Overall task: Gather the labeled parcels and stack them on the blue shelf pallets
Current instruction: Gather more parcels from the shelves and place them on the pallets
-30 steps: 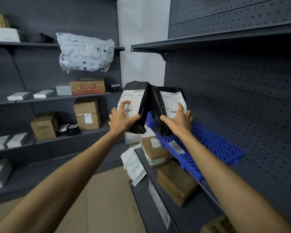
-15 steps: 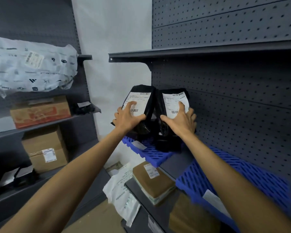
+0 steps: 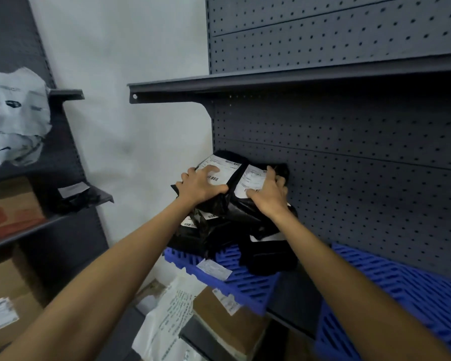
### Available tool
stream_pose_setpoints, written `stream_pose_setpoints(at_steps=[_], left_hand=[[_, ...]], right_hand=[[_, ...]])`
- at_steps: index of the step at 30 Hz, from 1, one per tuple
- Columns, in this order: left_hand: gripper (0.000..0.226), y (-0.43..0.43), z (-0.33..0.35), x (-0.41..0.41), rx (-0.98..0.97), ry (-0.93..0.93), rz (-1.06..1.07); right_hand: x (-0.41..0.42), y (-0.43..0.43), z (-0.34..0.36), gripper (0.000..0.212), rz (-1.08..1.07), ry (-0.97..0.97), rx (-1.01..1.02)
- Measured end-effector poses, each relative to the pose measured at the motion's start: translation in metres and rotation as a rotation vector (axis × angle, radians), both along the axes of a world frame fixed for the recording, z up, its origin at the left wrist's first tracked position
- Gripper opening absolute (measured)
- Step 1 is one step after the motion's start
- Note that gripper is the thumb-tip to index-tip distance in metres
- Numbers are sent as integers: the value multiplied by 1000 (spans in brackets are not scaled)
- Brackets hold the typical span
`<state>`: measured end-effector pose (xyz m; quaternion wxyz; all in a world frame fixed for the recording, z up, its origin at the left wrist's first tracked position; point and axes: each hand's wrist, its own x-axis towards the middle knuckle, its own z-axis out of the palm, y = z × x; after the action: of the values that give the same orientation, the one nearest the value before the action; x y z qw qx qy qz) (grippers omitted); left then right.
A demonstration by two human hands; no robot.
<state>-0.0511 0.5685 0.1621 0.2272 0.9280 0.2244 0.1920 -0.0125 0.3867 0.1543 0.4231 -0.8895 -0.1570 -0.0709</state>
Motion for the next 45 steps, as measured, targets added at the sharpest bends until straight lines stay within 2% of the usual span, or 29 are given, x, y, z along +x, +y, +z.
stream_pose_setpoints(at_steps=[2,6,10,15,19,22,26,28,38,45], left_hand=[[59,11,-2,7,-6,23,-52],[51,23,-11,14,-12,-46,-146],[47,29,-12,11,46,-47,-270],[35,25,-8,-8,189,-137,-449],[37,-9,-5,-30,339,-248,-694],[41,-61,-13,-46,409,-322,-860],[43,-158,-32,-82,479,-279,-1098],[41,-204,-38,-99,537,-276,-1177],[37,-433,-50,-200,592,-357,-1514],[35,-624,-63,-301,640,-389,-1732]], right_hand=[[1,6,1,85,-12,11,-50],[-5,13,-5,70,-26,-24,-170],[-28,8,-13,60,-72,-82,-207],[-67,-6,-13,62,-141,-129,-305],[-114,-36,-23,63,-200,-135,-468],[-157,-85,-38,55,-323,-130,-593],[-225,-168,-50,53,-530,-10,-676],[-258,-207,-52,52,-634,27,-688],[-427,-387,-67,54,-1017,233,-731],[-555,-537,-66,45,-1221,336,-745]])
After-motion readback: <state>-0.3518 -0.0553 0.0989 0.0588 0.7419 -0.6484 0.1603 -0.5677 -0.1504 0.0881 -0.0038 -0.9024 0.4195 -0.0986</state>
